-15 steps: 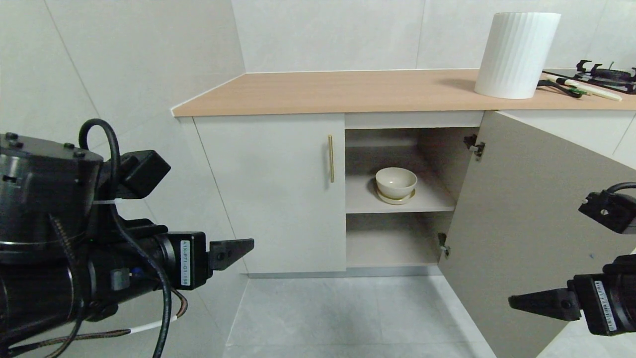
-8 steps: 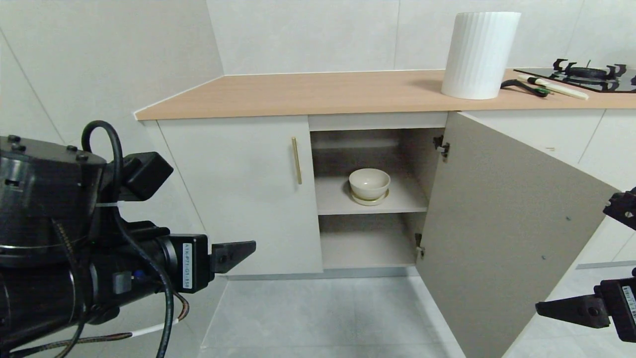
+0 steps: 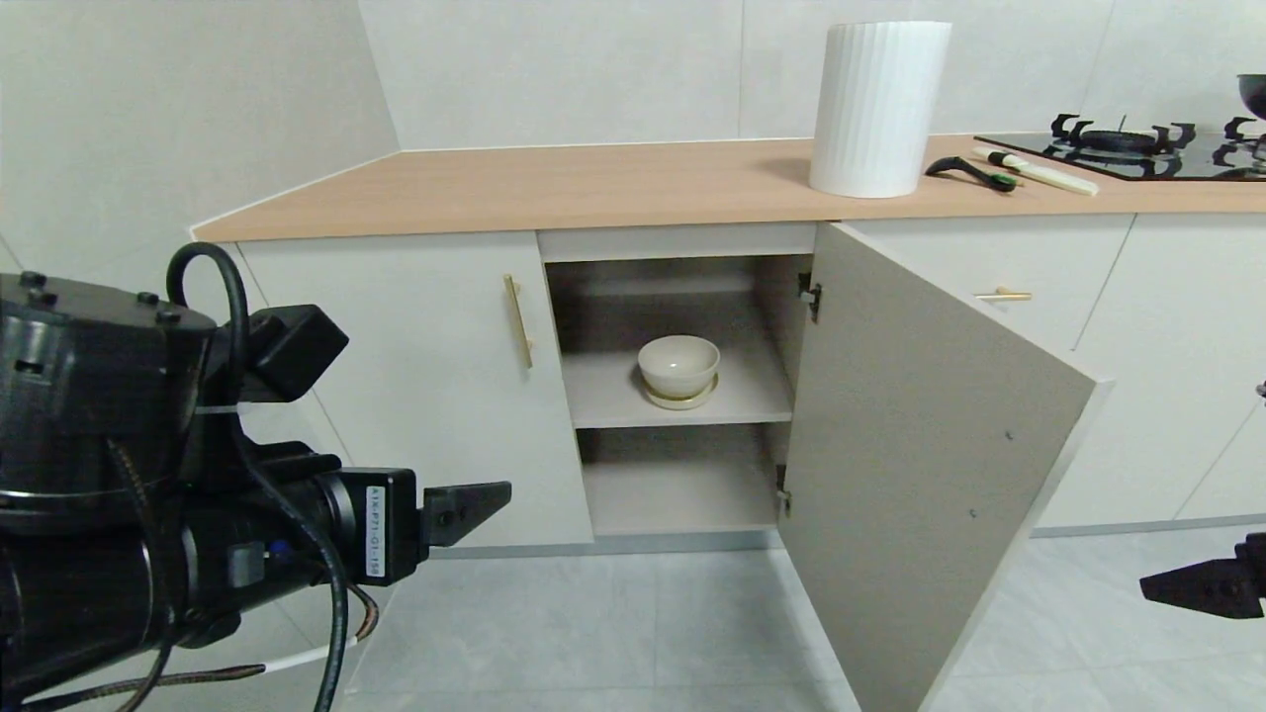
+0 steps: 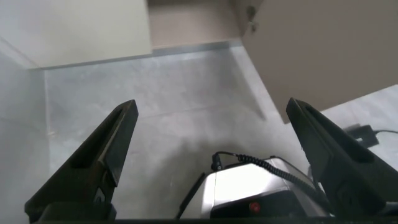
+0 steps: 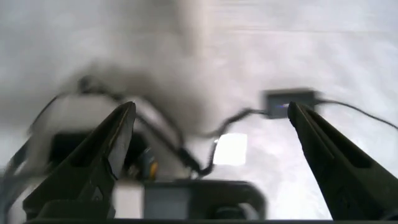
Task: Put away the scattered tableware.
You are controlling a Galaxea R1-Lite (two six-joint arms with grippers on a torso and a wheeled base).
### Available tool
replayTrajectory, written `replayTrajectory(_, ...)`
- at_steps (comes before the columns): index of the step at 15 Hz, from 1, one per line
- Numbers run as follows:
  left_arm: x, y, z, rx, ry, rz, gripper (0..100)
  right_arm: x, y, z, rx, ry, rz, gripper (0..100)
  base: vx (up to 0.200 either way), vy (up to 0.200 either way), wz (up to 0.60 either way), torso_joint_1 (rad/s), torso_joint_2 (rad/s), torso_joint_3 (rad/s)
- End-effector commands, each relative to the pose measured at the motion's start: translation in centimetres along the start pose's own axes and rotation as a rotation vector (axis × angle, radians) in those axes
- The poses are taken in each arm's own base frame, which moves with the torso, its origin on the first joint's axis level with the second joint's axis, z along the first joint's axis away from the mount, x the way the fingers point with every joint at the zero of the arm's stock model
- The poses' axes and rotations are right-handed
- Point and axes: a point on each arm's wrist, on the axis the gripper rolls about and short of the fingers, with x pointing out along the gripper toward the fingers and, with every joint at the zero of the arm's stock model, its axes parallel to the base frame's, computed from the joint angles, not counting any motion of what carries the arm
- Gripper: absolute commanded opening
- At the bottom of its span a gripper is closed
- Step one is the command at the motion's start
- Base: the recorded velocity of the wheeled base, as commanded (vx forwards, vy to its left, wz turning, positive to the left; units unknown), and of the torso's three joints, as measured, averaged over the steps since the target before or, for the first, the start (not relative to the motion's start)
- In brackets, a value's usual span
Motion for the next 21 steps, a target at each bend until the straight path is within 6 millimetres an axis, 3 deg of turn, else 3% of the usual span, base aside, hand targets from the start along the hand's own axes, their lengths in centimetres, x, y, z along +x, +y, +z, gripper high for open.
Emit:
replayTrajectory(1, 0.0, 0.0, 0.0, 0.000, 0.001, 0.002, 100, 0.7, -1.0, 0.8, 0.056, 0.005, -0.070, 100, 0.000, 0.000, 0.00, 0.000, 0.00, 0.000)
replayTrajectory(9, 0.1, 0.0, 0.0, 0.000, 0.002, 0.003, 100, 7.1, -2.6, 5.0, 0.269, -0.168, -0.150, 100, 0.000, 0.000, 0.00, 0.000, 0.00, 0.000)
replayTrajectory(17, 0.0, 0.0, 0.0, -0.002, 0.001, 0.002, 100, 11.0, -1.8, 6.1, 0.369, -0.167, -0.130, 100, 0.000, 0.000, 0.00, 0.000, 0.00, 0.000)
replayTrajectory(21, 0.1, 0.0, 0.0, -0.002, 0.002, 0.003, 100, 11.0, -0.2, 6.0, 0.384, -0.160, -0.073, 100, 0.000, 0.000, 0.00, 0.000, 0.00, 0.000)
